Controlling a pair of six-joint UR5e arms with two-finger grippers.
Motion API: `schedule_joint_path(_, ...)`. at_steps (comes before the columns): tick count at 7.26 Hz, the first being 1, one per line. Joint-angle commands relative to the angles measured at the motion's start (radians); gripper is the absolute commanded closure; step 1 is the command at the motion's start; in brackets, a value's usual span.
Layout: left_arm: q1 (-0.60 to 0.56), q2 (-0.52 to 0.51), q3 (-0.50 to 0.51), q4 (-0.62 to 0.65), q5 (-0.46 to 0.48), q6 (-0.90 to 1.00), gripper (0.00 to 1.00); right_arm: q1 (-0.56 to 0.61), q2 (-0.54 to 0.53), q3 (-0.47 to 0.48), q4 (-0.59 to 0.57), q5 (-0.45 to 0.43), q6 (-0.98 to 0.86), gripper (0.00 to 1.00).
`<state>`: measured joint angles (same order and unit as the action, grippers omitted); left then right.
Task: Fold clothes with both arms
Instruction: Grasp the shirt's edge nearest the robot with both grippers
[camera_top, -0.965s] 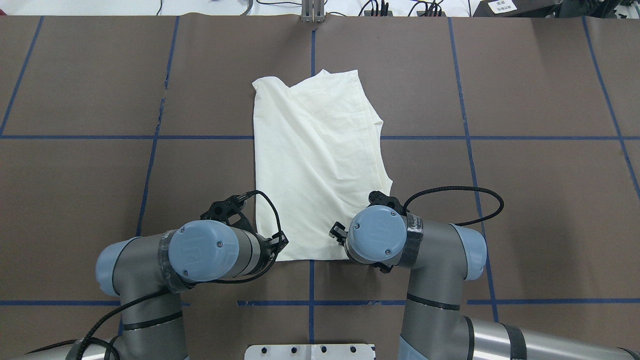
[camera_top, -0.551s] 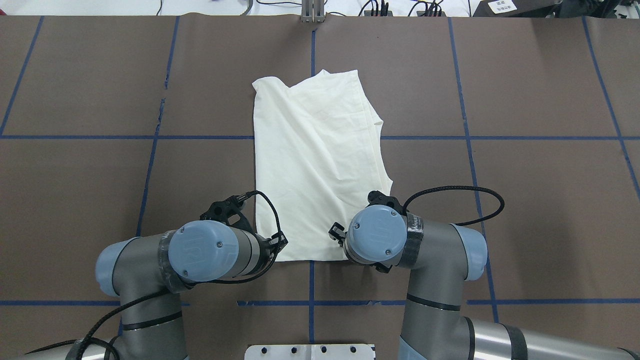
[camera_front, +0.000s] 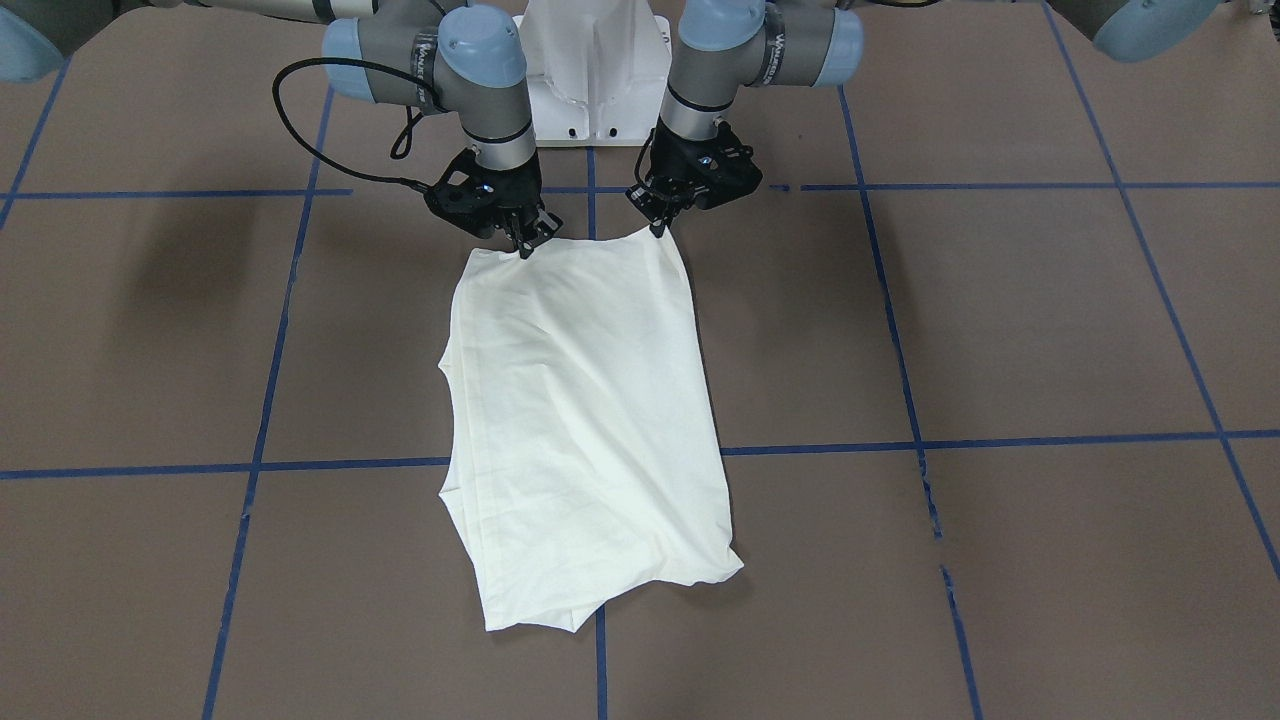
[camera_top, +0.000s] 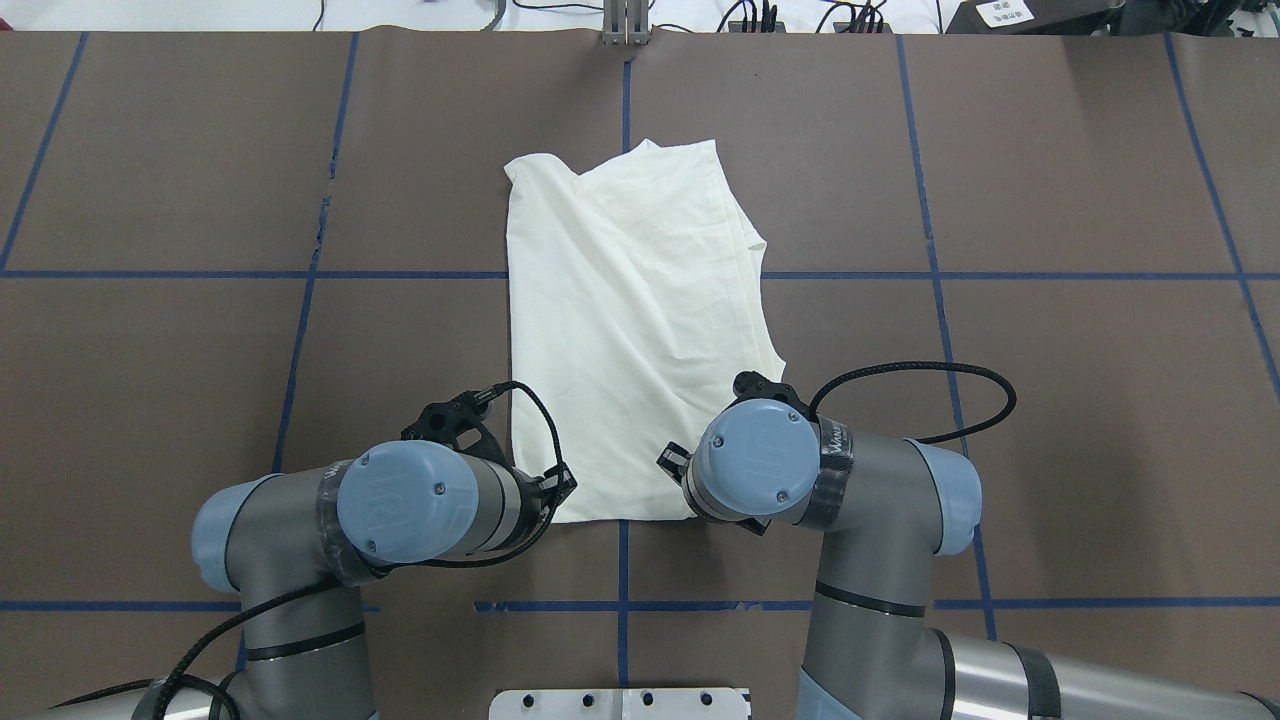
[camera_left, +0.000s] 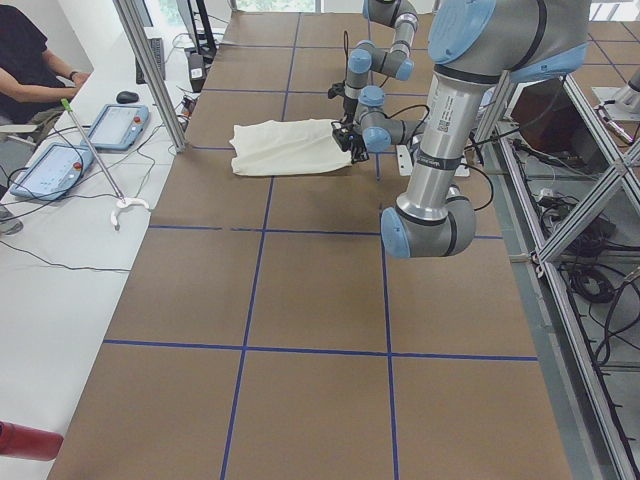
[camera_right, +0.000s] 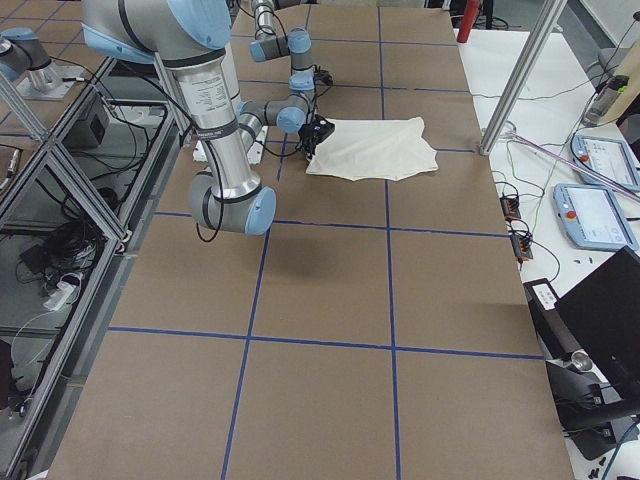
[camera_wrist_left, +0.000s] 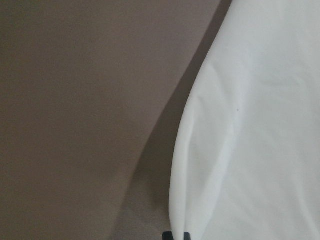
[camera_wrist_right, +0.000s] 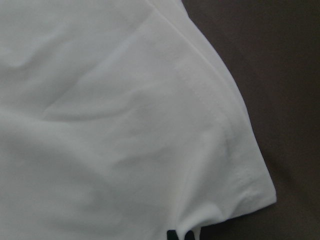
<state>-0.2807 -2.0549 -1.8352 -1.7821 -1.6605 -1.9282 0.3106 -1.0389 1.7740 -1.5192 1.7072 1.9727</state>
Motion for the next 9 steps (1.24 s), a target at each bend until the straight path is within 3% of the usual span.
schedule_joint_path(1,0.0,-0.001,0.001,-0.003,-0.001,0.0,1.0,0.001,0.0,-0.004,0.001,0.0,0.0,0.83)
schedule_joint_path(2,0.0,-0.001,0.001,0.0,0.001,0.0,1.0,0.001,0.0,-0.004,0.001,0.0,0.0,0.29)
schedule_joint_path(3,0.0,-0.001,0.001,0.0,0.001,0.0,1.0,0.001,0.0,-0.004,0.001,0.0,0.002,0.07)
schedule_joint_path(5,0.0,-0.001,0.001,-0.002,0.001,0.0,1.0,0.001,-0.001,-0.008,-0.001,-0.003,0.003,0.02)
schedule_joint_path(9,0.0,-0.001,0.001,0.0,0.001,0.0,1.0,0.001,-0.001,-0.016,-0.002,-0.003,0.003,0.06)
